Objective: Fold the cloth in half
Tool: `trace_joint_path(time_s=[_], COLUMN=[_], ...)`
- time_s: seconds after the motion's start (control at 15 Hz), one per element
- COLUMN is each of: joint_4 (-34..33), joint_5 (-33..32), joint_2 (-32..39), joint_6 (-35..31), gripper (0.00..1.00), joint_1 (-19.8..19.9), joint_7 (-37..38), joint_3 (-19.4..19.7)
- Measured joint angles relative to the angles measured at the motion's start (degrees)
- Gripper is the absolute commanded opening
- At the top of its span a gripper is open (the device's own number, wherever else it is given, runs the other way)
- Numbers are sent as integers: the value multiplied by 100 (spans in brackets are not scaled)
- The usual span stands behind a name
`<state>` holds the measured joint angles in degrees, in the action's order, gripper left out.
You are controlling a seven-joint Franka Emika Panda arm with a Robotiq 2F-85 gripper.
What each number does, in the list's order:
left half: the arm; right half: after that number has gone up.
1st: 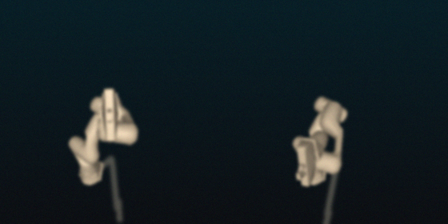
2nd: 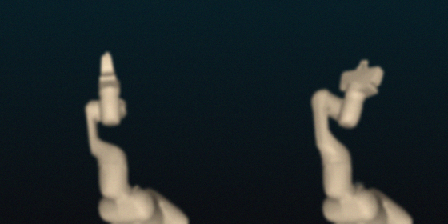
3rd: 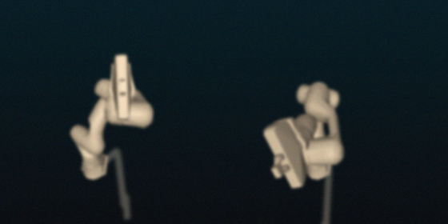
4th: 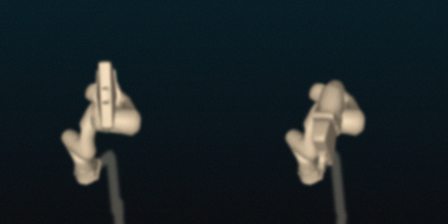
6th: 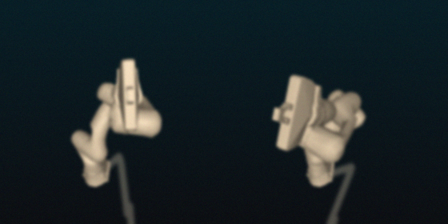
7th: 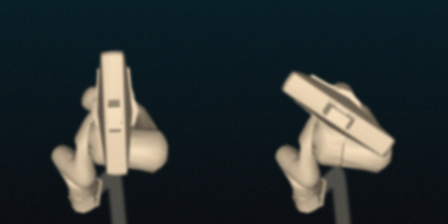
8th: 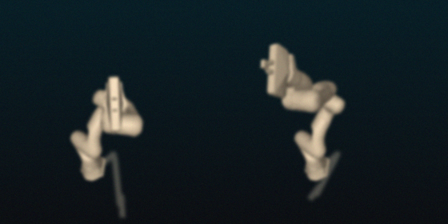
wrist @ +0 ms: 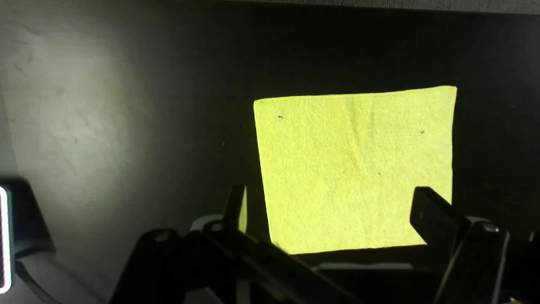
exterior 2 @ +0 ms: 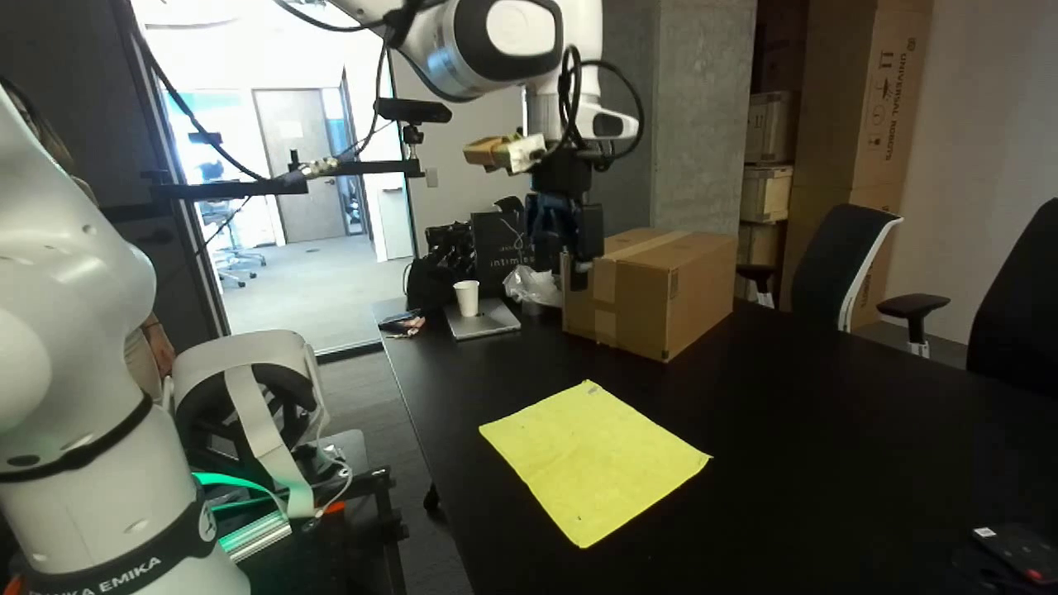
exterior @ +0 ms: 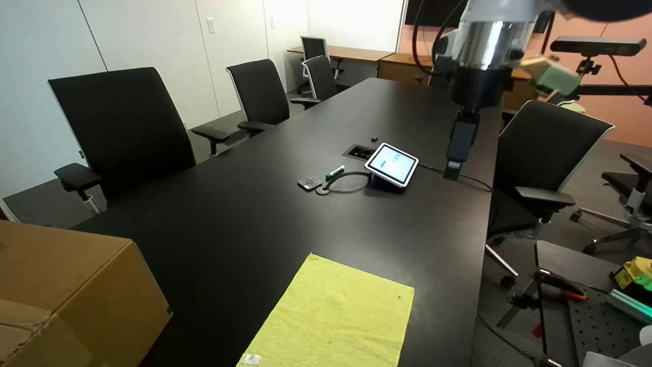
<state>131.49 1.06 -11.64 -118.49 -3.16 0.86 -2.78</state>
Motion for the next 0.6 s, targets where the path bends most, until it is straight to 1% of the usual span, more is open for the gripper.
trace_joint_path(time_s=[0.2,0.33,0.6], joint_4=[289,384,337], joint_5=[15,93,384], joint_2=[776,1360,2434], joint_6=[-986,-1531,-2235], gripper=[100,100,100], joint_1=[7,19,112], joint_7=[-260,-532,-1178], joint_3=[72,103,82])
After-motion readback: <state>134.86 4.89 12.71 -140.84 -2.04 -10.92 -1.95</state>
